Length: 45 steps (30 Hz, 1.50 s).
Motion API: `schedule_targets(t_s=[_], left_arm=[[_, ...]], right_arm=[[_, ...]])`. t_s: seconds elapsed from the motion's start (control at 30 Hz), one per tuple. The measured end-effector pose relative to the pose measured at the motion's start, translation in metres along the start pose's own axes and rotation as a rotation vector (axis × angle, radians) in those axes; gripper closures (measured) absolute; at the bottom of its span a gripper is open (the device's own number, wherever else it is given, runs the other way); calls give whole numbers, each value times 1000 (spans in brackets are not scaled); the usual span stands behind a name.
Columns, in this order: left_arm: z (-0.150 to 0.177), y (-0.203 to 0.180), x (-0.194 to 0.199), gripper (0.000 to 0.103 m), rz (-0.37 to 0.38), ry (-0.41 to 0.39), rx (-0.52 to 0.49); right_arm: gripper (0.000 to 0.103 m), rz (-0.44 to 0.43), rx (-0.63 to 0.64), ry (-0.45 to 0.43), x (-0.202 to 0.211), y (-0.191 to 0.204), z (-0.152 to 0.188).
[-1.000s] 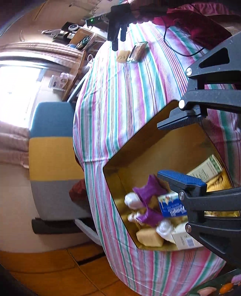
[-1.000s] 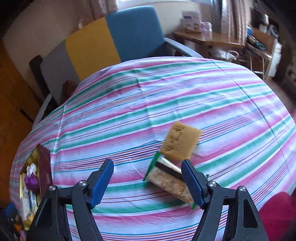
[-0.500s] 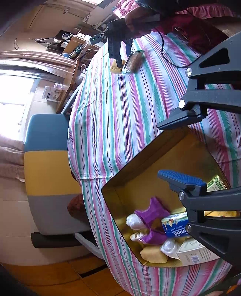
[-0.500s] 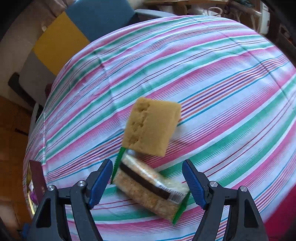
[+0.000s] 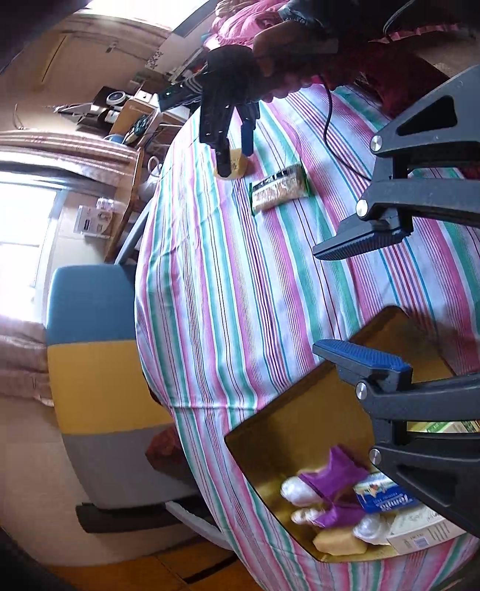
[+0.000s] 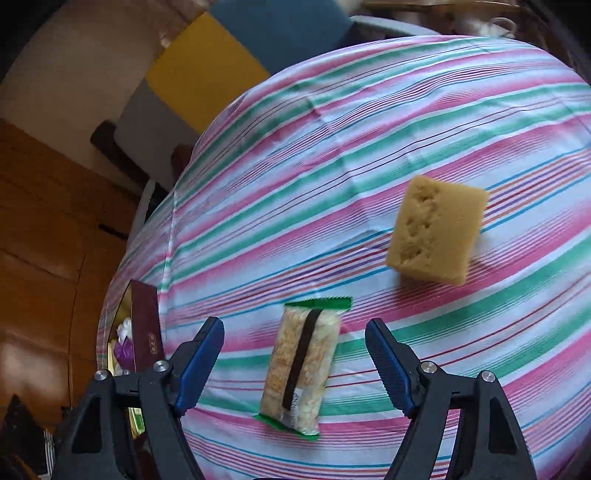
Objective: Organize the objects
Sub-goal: 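Withdraw both tools from the tray toward the sponge and cracker packet, then grasp the cracker packet with left tool while right tool grasps yellow sponge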
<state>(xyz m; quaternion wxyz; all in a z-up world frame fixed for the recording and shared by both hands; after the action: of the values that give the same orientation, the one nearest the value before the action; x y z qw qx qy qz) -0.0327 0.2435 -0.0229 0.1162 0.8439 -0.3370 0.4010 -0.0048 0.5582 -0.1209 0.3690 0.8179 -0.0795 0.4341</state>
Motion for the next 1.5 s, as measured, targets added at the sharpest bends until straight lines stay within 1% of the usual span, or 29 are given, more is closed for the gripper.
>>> schedule_targets(t_s=[0.07,0.13,0.23,0.3,0.37,0.57,0.73,0.83,1.1,1.2,1.37,1.47,1.5], left_arm=[[-3,-10,-6,58,7,8,-21],[-6,-21,-12,58,10,14,-45],[-9,-34,-20,58,10,25,-78],[-11,-42,-26,58,10,33,-99],[-14,-49,-31,58,12,40,-116],[-21,-68,-50,58,17,62,-172],[-26,-80,-68,58,29,91,-193],[-27,-87,-79,58,45,116,-197],[-36,-103,-121,58,137,212,-140],[-44,-112,-136,58,169,232,-127],[-57,-129,-158,56,173,246,-135],[-59,-138,-173,54,186,277,-134],[-58,-140,-178,53,180,282,-137]], right_arm=[[23,14,-53,-36,3,-9,-6],[23,31,-72,-59,7,-14,-10],[23,119,-78,-91,10,-17,-11],[23,188,-79,-158,22,-20,-13],[23,221,-105,-210,34,-27,-14],[23,214,-204,-285,55,-48,-18],[23,200,-226,-289,58,-49,-18],[23,198,-231,-280,52,-48,-19],[23,186,-267,-270,51,-56,-19],[23,183,-261,-261,48,-54,-20],[23,168,-272,-254,47,-57,-20],[23,160,-273,-244,45,-57,-21],[23,159,-272,-242,44,-57,-21]])
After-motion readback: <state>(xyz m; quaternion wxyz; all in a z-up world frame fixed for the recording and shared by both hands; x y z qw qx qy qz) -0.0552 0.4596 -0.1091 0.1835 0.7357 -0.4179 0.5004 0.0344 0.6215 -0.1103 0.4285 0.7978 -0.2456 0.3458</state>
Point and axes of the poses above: each gripper's, at about its wrist camera, not at the fingertips, and x roughly against the way its jaws point, y to its left, z to its underside, the point moved 2 cm from there along -x, roughly the way its jaws point, and after that the axes turned 1 degree about z, right-handed, at the moved point
